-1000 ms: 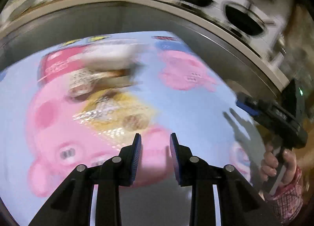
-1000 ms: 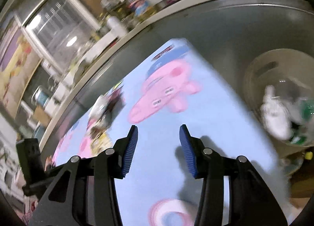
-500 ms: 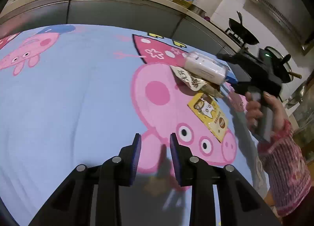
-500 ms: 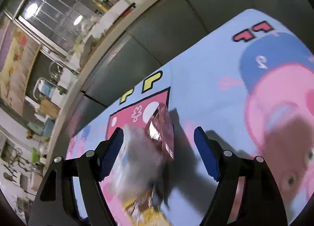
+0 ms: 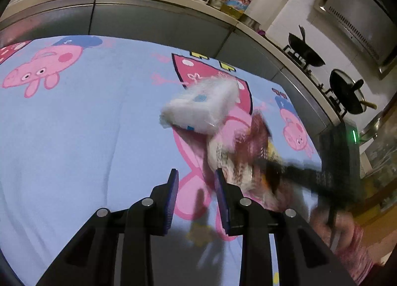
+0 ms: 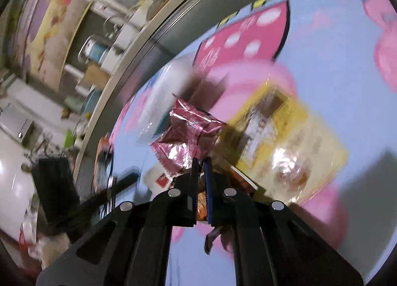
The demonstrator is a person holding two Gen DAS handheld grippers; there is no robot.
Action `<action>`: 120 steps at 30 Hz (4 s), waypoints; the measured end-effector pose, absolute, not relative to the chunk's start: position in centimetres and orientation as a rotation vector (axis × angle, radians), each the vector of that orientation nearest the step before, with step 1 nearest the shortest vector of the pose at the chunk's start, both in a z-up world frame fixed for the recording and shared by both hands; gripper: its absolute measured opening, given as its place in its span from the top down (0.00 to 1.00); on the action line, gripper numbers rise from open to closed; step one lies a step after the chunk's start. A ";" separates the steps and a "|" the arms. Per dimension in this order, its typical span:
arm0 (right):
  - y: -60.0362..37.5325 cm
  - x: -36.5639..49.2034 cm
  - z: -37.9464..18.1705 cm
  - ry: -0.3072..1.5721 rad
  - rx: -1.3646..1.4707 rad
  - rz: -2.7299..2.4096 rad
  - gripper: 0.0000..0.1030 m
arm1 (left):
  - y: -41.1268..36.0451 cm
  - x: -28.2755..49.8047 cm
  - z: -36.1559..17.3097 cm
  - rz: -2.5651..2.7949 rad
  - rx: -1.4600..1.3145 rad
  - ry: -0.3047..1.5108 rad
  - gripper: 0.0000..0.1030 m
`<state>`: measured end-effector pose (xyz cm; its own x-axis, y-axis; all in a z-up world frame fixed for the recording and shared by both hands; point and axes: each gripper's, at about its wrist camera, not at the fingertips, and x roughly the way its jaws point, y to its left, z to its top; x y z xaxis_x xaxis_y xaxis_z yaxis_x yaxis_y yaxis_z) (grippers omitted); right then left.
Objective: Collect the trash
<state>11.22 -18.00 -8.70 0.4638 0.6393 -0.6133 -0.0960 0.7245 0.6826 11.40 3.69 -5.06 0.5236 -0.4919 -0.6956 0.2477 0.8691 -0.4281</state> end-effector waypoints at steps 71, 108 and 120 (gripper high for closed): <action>-19.1 -7.2 -6.3 0.843 0.485 0.174 0.93 | 4.9 1.5 -6.4 -0.238 -0.002 0.904 0.39; -18.7 -5.6 -7.9 0.861 0.486 0.153 0.49 | 4.5 1.5 -8.5 -0.172 0.066 0.932 0.25; -19.5 -5.5 -8.1 0.854 0.506 0.166 0.49 | 4.3 1.5 -8.6 -0.167 0.077 0.932 0.22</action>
<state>-5.49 -19.46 -8.09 0.6524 0.3381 -0.6783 0.0589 0.8697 0.4901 1.50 4.32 -8.62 0.5842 -0.1094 -0.8042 0.1761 0.9844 -0.0059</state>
